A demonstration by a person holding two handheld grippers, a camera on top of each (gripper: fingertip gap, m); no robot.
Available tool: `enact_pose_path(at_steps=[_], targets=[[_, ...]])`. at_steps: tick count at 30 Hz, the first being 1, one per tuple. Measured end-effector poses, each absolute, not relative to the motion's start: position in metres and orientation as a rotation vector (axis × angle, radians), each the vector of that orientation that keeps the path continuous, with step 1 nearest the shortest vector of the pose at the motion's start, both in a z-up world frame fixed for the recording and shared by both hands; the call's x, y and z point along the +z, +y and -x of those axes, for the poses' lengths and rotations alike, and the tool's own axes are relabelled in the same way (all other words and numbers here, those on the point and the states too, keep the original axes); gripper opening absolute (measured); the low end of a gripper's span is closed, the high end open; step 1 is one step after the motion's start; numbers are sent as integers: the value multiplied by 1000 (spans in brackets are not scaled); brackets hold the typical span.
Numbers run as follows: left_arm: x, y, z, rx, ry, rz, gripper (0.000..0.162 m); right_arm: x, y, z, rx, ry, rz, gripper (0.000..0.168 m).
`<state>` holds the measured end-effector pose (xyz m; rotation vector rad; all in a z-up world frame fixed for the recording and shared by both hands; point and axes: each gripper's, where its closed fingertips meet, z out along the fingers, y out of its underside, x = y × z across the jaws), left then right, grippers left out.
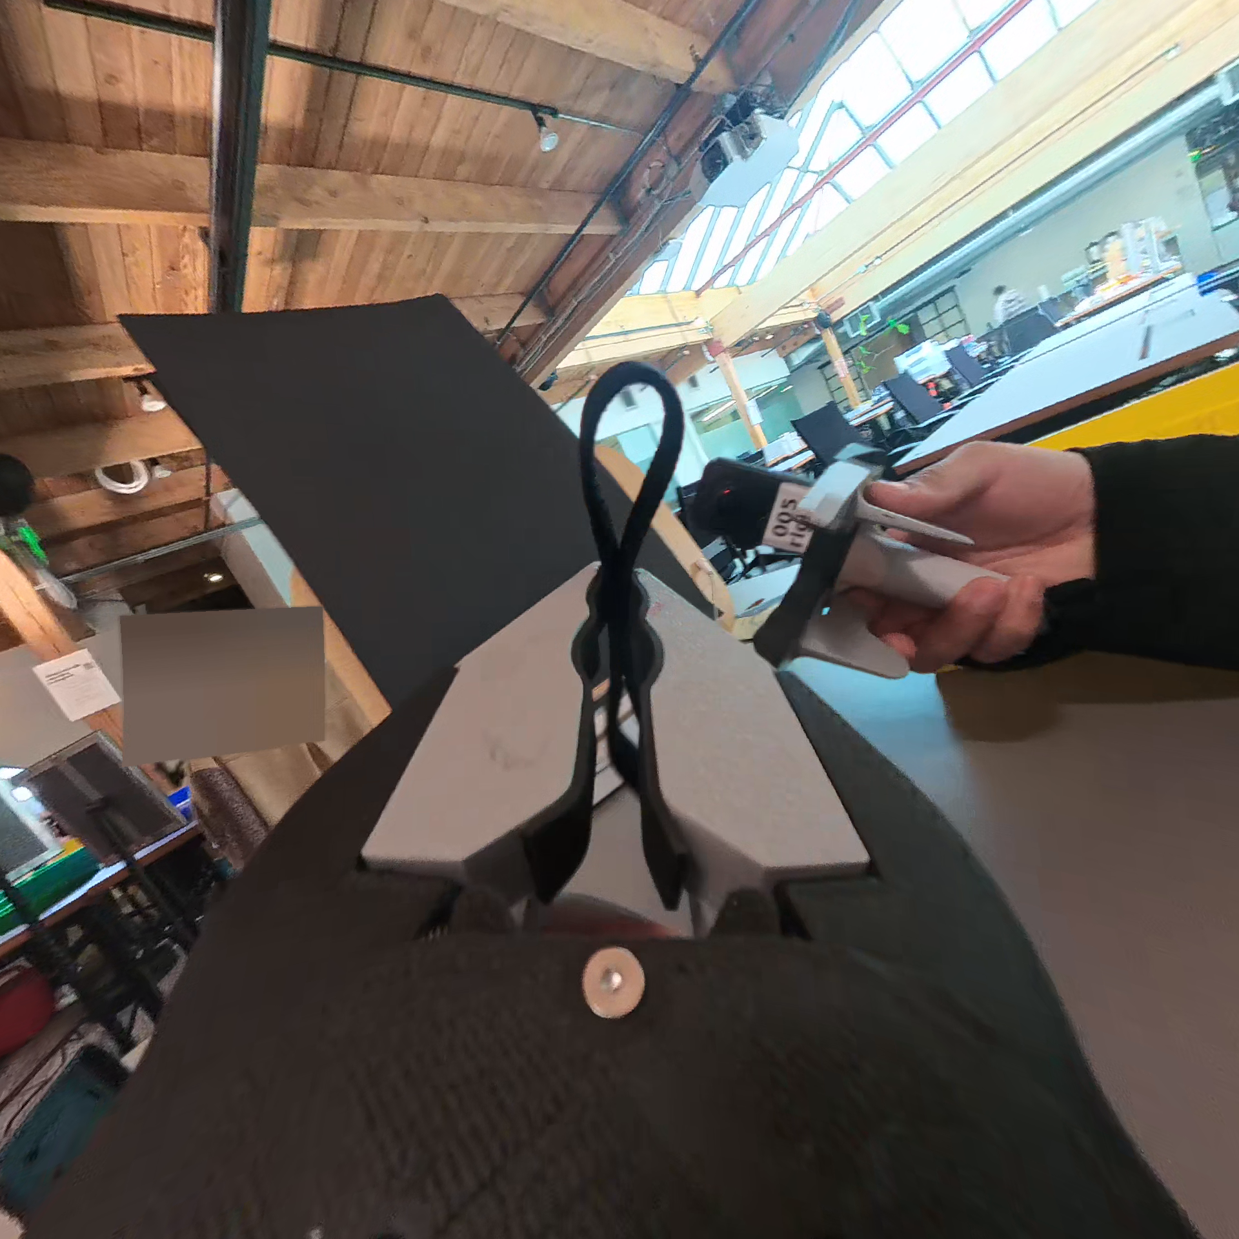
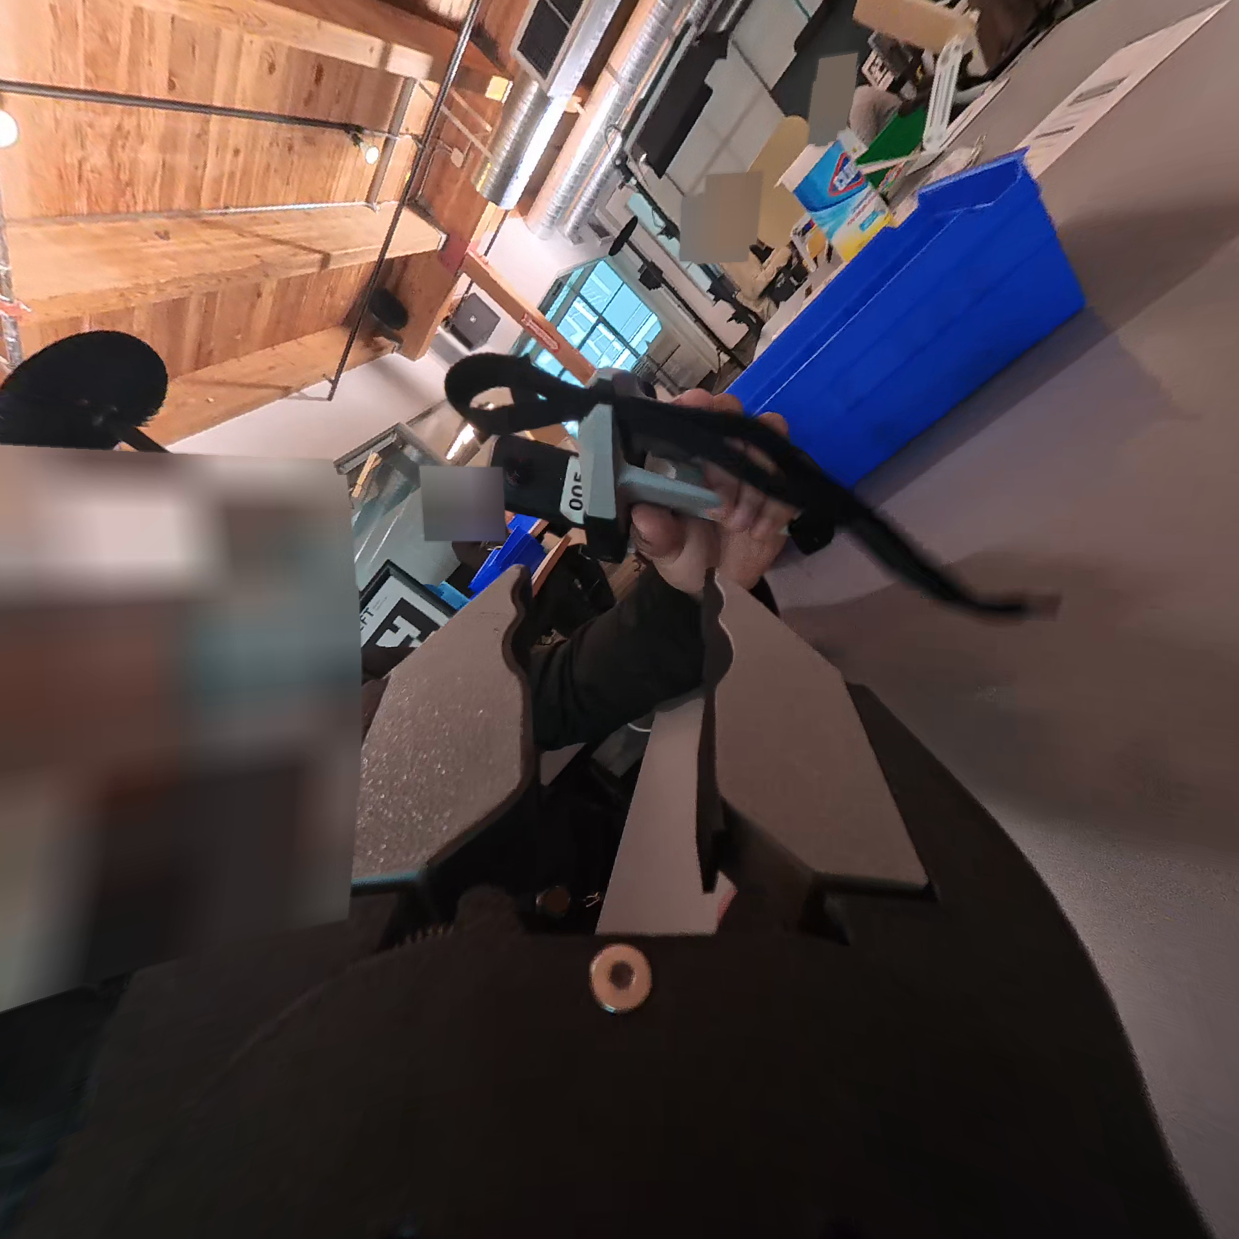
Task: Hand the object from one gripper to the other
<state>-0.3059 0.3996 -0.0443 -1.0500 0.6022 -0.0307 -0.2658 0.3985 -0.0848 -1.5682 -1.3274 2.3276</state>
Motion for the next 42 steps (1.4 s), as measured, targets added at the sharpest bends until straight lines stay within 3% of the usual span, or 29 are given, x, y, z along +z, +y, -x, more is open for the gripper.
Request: enact_pose_path(at_steps=[11, 17, 22, 24, 25, 28, 37, 42], targets=[[-52, 375, 265, -155, 798, 968, 3, -97, 375, 293, 2624, -1228, 1675, 53], [-75, 369, 243, -203, 948, 998, 3, -100, 389, 297, 2641, -1098, 1693, 28], [-99, 378, 234, -45, 1064, 1033, 3, -113, 382, 298, 2499, -1218, 1767, 37], [-108, 379, 231, -10, 1106, 1040, 3, -115, 381, 298, 2479, -1242, 1762, 29], [-111, 379, 229, -4, 1117, 1046, 3, -116, 383, 299, 2447, -1250, 1754, 13], [-114, 386, 235, 62, 1087, 1077, 5, -112, 391, 298, 2374, -1243, 1711, 1], [-82, 388, 260, -257, 798, 1167, 31, -87, 444, 283, 1823, -1181, 1497, 0], [-67, 394, 285, -340, 639, 1190, 32, -105, 435, 282, 1286, -1511, 1372, 1]])
